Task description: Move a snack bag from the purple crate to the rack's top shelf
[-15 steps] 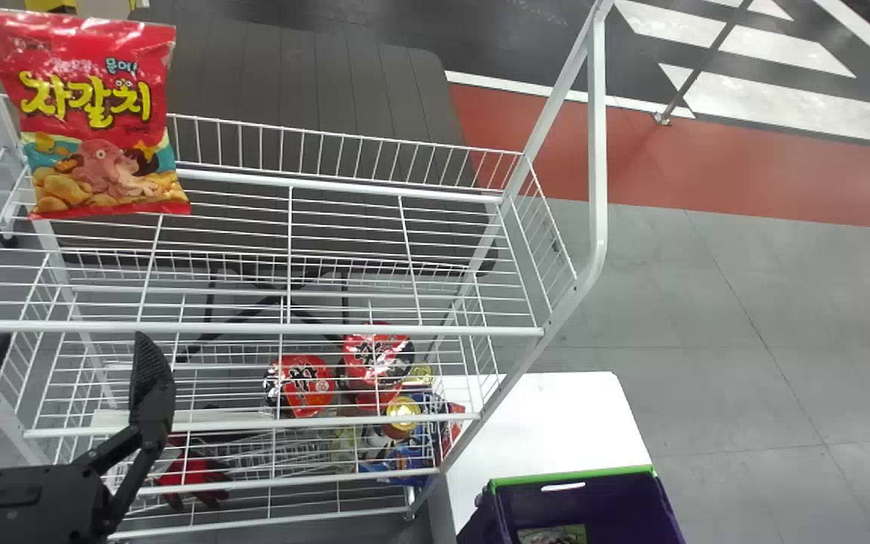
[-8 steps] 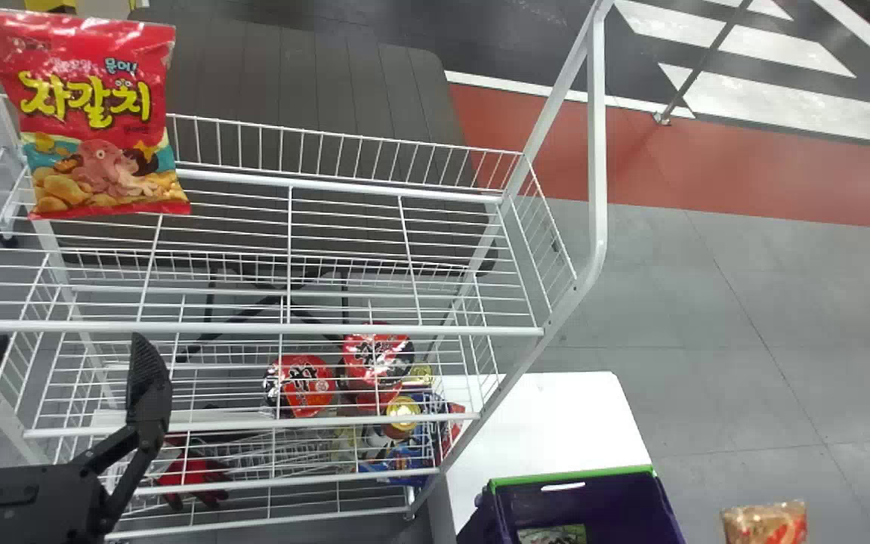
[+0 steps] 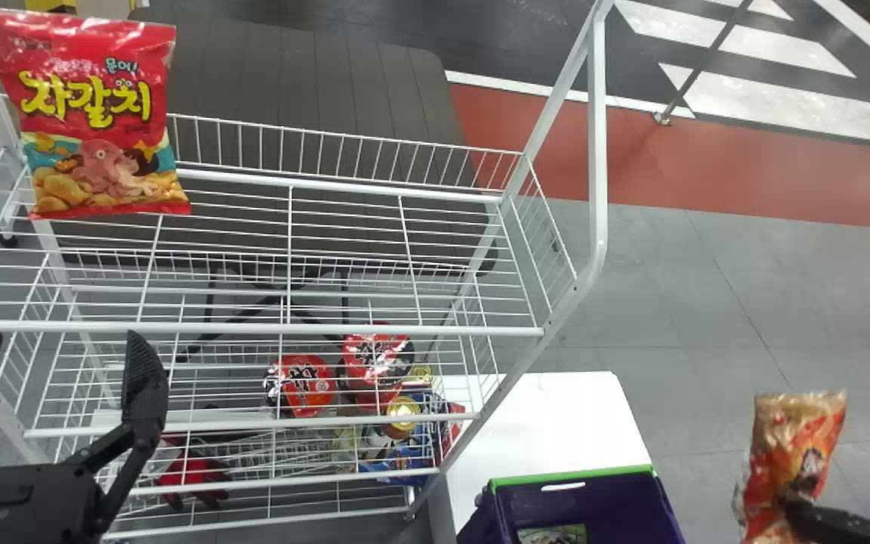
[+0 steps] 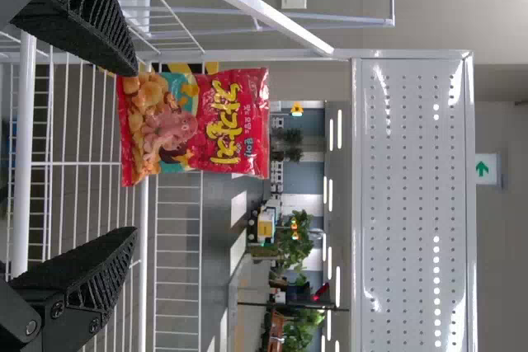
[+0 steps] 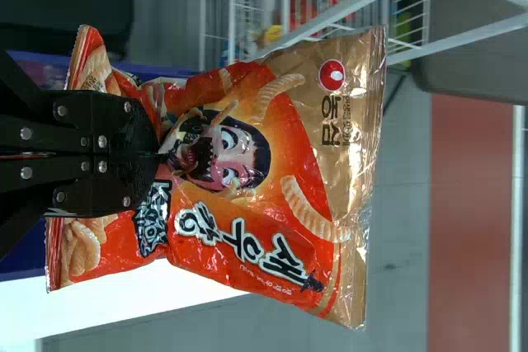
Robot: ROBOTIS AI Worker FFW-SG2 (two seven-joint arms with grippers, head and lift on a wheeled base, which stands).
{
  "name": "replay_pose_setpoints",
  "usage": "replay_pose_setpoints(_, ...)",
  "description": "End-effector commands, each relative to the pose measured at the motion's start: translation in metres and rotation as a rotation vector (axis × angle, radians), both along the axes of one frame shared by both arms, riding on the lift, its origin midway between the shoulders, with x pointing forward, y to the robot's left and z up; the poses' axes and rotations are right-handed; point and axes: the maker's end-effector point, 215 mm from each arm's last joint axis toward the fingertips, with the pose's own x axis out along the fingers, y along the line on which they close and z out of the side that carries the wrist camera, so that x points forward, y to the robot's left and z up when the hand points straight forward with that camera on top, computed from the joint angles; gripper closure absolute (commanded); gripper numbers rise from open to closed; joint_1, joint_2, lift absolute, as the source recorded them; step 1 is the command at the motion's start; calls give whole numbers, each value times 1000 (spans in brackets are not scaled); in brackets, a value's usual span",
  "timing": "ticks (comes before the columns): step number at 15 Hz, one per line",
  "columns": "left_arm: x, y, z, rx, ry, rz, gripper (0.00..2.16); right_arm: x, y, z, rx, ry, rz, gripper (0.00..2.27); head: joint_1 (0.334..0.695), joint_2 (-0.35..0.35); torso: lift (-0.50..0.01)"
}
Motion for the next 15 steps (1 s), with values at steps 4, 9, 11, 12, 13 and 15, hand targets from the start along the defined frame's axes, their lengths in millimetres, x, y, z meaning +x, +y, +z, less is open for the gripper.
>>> replay_pose_setpoints(4,-3,-4,-1,-1,2,-5,154,47,39,96,34,-238,-88,2020,695,-350,0)
replay_pose_setpoints(9,-7,-6,-1,-2,3,-10,154,72,88,169,163,-406,-166,2020,695,-350,0)
replay_pose_setpoints(11,-7,-7,-3,0,7,-11,154,96,110,196,113,-450,-63,2020,695,-350,0)
replay_pose_setpoints(12,-8,-8,-3,-3,7,-13,154,112,120,208,86,-469,-17,2020,695,-350,0)
replay_pose_setpoints(13,-9,-10,-3,0,8,-17,154,127,131,216,72,-493,9,2020,695,-350,0)
replay_pose_setpoints(15,-10,-12,-4,0,10,-19,154,158,164,230,70,-536,72,2020,695,-350,0)
